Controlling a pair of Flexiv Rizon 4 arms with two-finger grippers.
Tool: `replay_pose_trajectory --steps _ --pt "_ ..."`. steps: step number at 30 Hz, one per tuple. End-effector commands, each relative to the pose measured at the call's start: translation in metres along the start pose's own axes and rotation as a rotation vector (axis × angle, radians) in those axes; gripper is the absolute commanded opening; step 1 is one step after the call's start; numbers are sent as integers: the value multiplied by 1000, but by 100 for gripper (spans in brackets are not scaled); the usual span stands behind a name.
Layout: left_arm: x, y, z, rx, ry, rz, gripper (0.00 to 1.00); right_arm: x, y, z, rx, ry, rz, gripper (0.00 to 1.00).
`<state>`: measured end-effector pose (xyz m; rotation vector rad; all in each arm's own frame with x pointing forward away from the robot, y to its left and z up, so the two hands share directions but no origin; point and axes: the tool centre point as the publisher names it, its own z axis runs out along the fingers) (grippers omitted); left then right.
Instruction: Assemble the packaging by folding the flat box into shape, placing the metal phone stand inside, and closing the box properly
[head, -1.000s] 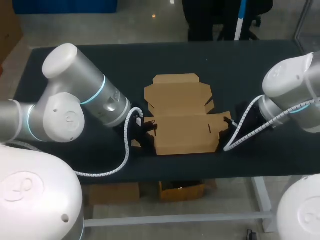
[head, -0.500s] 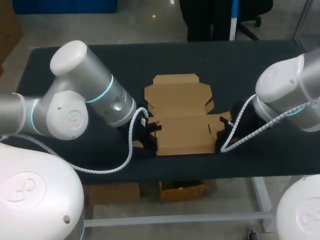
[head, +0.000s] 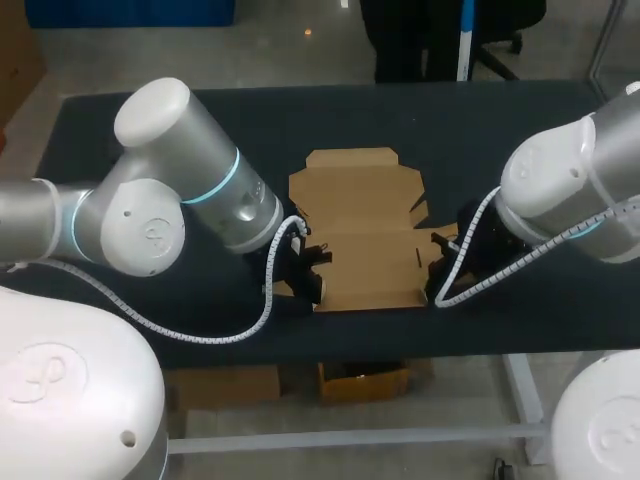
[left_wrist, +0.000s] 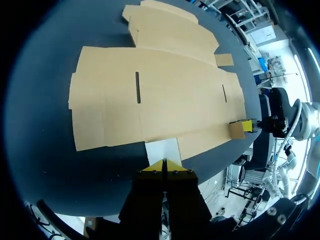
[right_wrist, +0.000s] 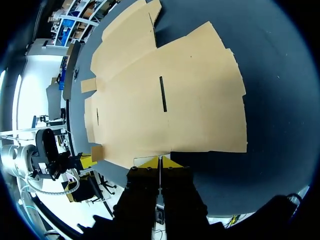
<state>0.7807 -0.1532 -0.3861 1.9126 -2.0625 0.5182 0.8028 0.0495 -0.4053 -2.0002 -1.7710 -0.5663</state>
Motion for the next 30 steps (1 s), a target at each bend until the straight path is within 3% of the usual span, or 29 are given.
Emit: replay_pose_trajectory --steps 1,30 --pt "4 -1 5 -2 -10 1 0 3 -4 0 -7 -17 2 0" --pt "10 -2 18 -6 -21 11 0 2 -11 16 31 -88 25 0"
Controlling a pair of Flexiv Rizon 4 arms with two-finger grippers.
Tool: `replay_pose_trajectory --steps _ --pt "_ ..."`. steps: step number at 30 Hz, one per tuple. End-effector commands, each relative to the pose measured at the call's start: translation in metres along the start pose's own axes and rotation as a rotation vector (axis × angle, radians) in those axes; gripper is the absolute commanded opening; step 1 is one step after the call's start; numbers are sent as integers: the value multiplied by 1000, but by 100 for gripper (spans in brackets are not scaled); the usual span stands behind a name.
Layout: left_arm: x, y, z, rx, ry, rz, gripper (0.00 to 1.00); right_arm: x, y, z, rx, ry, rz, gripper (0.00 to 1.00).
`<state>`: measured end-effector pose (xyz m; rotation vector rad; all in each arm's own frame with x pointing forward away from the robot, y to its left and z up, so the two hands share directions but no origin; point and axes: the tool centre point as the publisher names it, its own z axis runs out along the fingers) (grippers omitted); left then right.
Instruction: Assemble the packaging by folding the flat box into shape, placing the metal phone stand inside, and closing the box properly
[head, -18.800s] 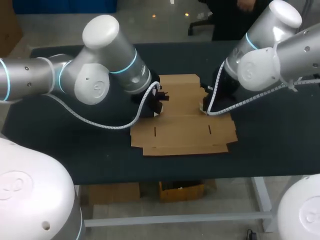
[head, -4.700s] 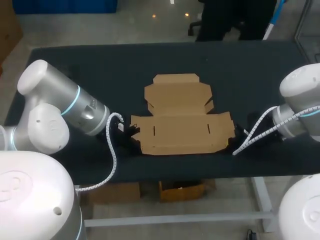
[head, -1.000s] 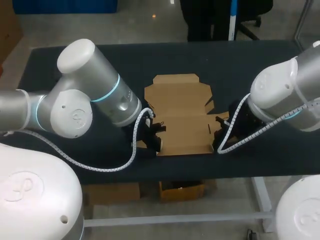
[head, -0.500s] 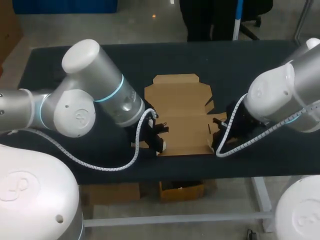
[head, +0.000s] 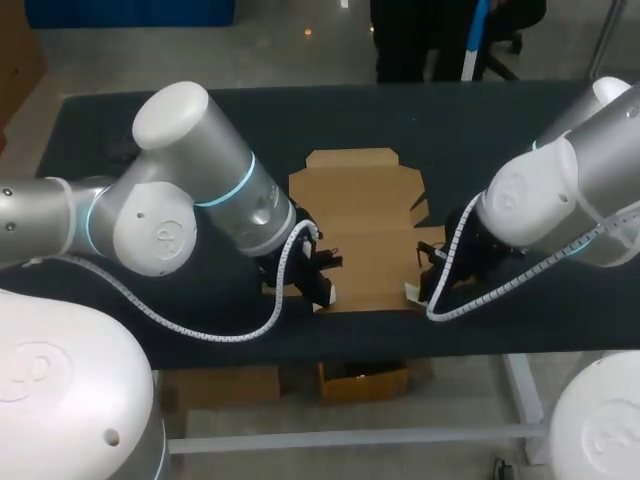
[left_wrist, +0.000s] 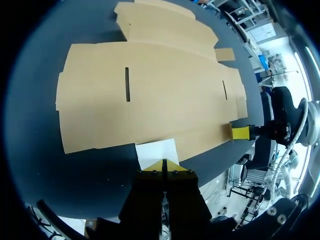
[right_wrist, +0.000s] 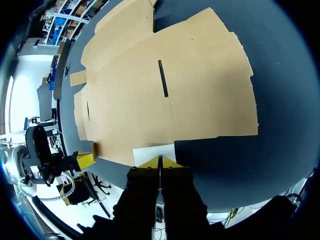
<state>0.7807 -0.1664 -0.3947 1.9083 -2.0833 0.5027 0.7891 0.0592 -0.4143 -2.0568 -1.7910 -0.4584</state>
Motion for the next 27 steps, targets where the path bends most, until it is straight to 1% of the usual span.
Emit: replay_pose_trajectory --steps 1,13,27 --pt "1 -2 5 -1 -6 0 0 1 3 3 10 -5 -1 0" --pt "0 -4 14 -8 -16 1 0 4 3 8 22 -27 -10 0" --pt "2 -1 24 52 -91 -13 0 7 1 17 28 -99 -14 0"
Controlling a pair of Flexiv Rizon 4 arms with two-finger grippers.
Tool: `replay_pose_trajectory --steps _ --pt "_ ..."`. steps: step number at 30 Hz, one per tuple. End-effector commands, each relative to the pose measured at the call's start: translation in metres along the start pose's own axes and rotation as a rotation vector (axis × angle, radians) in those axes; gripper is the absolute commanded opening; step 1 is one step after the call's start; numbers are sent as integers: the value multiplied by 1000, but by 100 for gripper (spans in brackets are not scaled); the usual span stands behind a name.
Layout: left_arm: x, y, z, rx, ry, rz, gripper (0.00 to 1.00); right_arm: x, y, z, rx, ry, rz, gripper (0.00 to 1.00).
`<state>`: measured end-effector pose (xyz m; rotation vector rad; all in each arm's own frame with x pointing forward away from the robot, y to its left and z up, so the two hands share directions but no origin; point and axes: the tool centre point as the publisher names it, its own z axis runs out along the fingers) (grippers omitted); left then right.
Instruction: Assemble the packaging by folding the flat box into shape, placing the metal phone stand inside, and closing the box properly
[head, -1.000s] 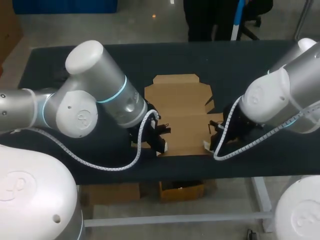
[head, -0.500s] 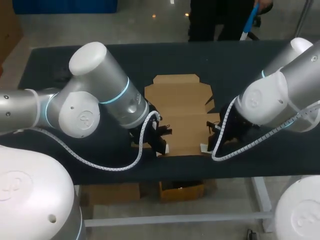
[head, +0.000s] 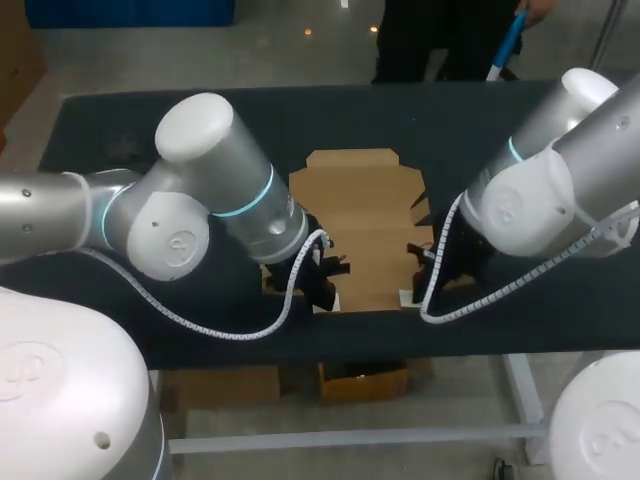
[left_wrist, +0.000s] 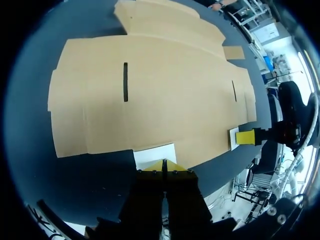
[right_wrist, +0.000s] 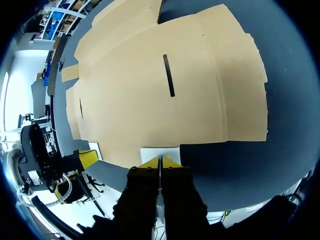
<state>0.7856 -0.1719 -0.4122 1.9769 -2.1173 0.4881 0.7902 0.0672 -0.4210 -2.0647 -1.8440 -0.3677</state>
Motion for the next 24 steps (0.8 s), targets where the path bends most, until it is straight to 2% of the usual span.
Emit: replay_pose_trajectory --steps 1,14,24 --pt "5 4 6 18 -32 -6 0 3 1 8 0 -31 3 0" --pt "4 6 6 25 -62 -28 0 -1 -3 15 3 -92 24 0" --pt "4 10 -8 66 -79 -26 0 0 -11 0 -73 -75 5 0"
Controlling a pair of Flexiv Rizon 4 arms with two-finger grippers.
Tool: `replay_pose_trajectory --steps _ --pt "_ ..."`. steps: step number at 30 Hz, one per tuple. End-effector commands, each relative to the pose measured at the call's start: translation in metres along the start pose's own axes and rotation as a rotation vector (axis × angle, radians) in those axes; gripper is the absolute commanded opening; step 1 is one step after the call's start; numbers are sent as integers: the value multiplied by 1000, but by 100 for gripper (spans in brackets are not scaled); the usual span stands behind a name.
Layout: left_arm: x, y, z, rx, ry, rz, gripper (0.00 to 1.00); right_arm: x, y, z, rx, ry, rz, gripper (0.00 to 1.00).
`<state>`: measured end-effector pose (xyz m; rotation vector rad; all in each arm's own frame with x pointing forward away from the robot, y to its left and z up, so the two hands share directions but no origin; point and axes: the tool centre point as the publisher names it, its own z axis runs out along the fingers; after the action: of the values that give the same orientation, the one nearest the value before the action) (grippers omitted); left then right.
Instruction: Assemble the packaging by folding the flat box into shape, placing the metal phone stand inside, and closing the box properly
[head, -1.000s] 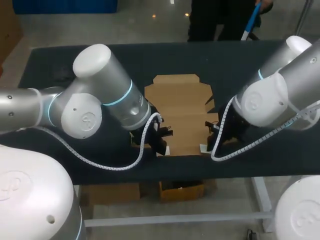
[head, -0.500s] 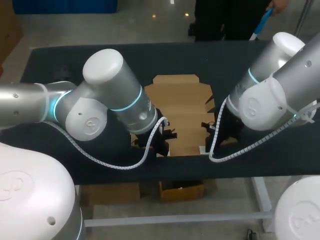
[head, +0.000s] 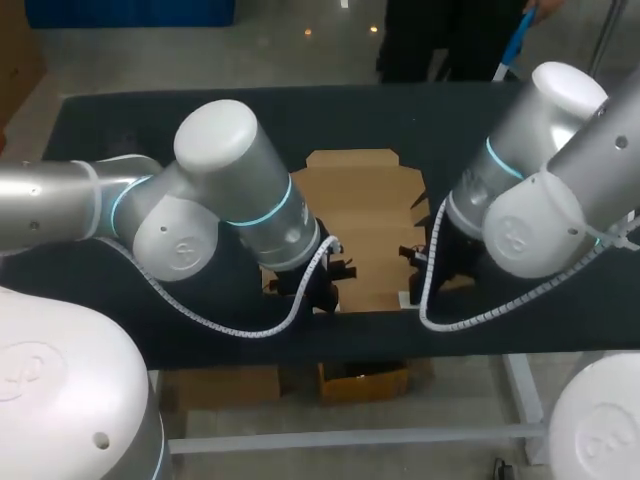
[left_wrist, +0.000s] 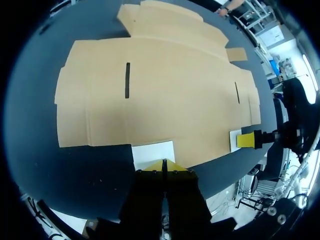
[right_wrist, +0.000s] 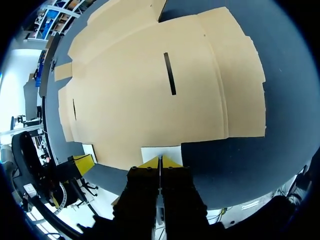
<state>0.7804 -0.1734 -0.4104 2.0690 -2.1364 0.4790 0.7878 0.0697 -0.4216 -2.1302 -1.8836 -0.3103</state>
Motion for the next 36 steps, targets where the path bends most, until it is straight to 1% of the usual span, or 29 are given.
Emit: replay_pose_trajectory --steps 1,8,14,15,20,26,36 --pt "0 5 -8 22 -14 -2 0 -3 -9 -3 -56 14 -3 0" --pt "-3 2 -17 52 -23 -7 0 -18 -4 -17 -82 110 -8 0" --pt "-7 -4 -28 76 -34 -20 0 -31 4 -31 -104 148 7 0" --pt "-8 -5 -29 81 -37 -23 0 -33 5 -33 -100 168 -3 0" --pt "-14 -11 -38 90 -47 -36 0 -38 11 -43 -104 195 -11 0" --pt "-18 -15 -50 118 -66 -47 0 -43 15 -56 -120 229 -27 0" --pt "-28 -23 -67 144 -93 -72 0 -52 22 -71 -128 271 -39 0"
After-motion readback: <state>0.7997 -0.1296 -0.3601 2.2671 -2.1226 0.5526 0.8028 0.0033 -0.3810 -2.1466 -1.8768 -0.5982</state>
